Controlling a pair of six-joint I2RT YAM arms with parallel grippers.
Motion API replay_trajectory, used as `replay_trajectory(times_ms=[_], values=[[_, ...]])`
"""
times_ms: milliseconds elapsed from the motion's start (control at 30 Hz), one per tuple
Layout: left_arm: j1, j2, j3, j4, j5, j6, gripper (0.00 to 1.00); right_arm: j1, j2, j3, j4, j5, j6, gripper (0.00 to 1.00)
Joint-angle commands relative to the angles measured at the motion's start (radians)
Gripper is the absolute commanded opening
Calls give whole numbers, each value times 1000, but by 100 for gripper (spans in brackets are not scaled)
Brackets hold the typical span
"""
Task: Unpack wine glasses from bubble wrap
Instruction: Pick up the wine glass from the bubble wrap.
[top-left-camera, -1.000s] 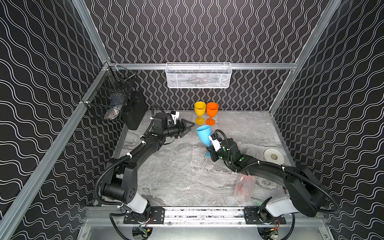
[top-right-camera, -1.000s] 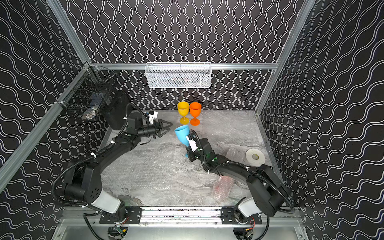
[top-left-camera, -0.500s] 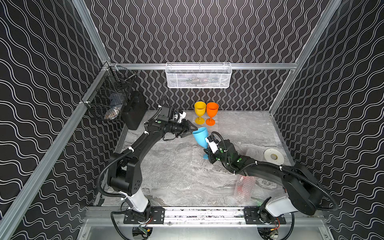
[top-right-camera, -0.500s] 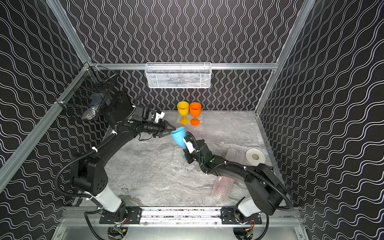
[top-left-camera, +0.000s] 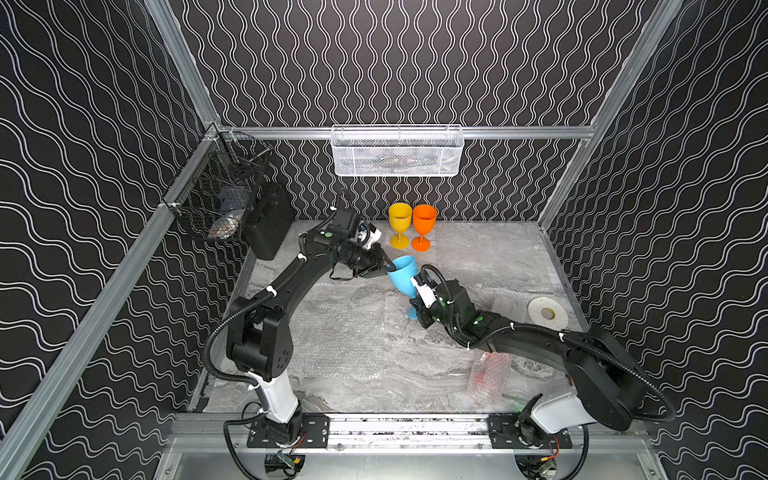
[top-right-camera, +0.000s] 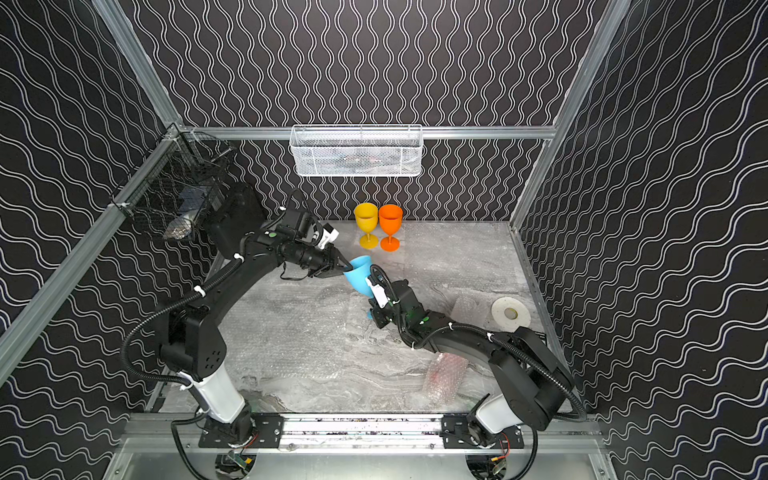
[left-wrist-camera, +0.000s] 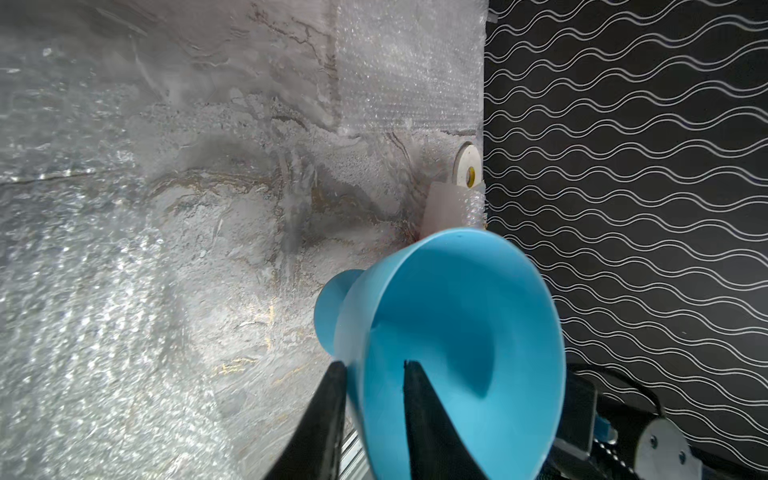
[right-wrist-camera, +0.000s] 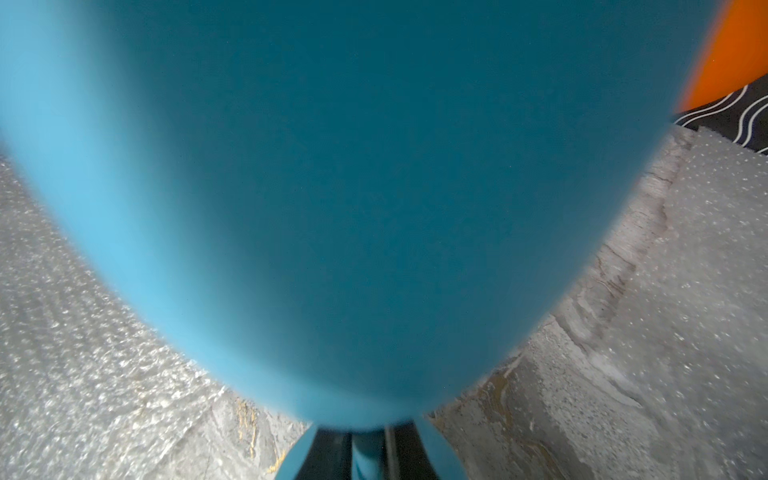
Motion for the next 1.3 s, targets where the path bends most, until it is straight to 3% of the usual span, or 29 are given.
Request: replay_trajectory(times_ms=[0,233,500,633,700,1000,1267], values=[[-19,13,21,-123,27,83,24,3,0,11,66,4,9,12],[-38,27,54,-174,-24,116,20,4,5,13,64,14,10,12],[-49,32,77,-178,-23,121,2,4,5,16,58,50,16,16],[-50,17,73,-159,-21,115,0,4,7,22,47,60,21,18],[-49,9,67,-141,-27,105,0,4,7,22,50,54,23,21],[-49,-23,68,-127,-138,121,0,4,2,27,39,75,36,55],[-51,-39,125,-150,-416,150,0,4,-41,0,65,95,61,62]])
